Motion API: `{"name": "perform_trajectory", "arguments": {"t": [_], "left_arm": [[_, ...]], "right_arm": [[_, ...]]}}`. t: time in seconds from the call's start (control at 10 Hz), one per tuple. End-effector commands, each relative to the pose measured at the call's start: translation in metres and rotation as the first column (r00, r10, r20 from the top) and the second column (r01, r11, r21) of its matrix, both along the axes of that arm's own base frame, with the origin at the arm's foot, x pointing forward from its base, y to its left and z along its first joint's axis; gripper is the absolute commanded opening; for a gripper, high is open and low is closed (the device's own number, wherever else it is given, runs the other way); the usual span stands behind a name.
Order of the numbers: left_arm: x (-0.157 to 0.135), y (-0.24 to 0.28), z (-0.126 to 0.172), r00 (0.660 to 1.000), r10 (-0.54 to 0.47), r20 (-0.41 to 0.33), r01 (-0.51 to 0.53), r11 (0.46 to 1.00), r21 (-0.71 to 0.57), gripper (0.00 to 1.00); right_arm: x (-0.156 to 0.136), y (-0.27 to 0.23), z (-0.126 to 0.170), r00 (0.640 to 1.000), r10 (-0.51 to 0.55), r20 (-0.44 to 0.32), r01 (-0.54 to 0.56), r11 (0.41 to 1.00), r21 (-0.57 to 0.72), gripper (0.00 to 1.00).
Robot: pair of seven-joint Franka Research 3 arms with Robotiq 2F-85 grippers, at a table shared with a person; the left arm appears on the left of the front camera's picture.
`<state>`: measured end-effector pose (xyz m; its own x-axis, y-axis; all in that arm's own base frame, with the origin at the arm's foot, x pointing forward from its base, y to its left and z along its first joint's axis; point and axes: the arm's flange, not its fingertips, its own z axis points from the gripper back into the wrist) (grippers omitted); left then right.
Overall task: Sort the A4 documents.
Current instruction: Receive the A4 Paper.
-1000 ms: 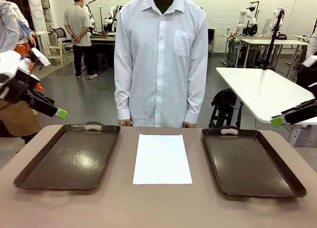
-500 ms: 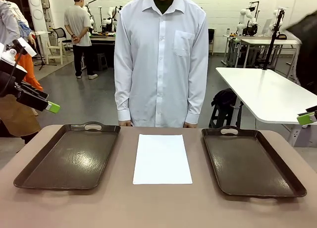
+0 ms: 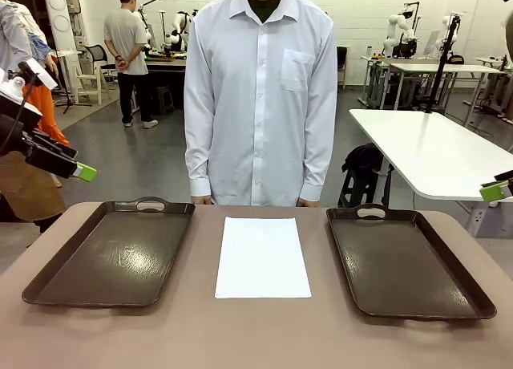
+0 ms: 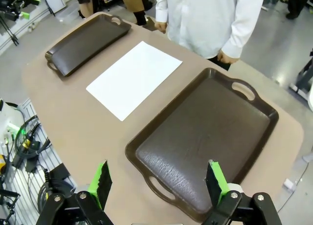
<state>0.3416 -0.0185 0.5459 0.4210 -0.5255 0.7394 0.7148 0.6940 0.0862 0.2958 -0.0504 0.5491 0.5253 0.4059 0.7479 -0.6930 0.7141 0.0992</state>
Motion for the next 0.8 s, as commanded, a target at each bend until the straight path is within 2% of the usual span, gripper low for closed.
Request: {"name": "perform_trajectory", "arguments": {"t": [0.0, 0.1, 0.2, 0.7], "left_arm": [[-0.059, -0.006, -0.064, 0.999, 0.032, 0.012, -0.032, 0.999, 0.010, 1.00], [-0.052, -0.006, -0.066, 0.991, 0.130, -0.017, -0.129, 0.991, 0.038, 1.00], [0.000, 0.001, 0.000, 1.000, 0.003, 0.000, -0.003, 1.000, 0.000, 1.00], [0.000, 0.001, 0.000, 1.000, 0.003, 0.000, -0.003, 1.000, 0.000, 1.00]], "right_arm": [[-0.018, 0.015, -0.033, 1.000, 0.010, 0.010, -0.010, 1.000, -0.003, 1.00], [-0.012, 0.017, -0.035, 0.999, -0.051, -0.020, 0.051, 0.999, -0.002, 1.00], [0.000, 0.001, 0.000, 1.000, 0.001, -0.002, -0.001, 1.000, -0.002, 1.00], [0.000, 0.001, 0.000, 1.000, 0.001, -0.002, -0.001, 1.000, -0.002, 1.00]]}}
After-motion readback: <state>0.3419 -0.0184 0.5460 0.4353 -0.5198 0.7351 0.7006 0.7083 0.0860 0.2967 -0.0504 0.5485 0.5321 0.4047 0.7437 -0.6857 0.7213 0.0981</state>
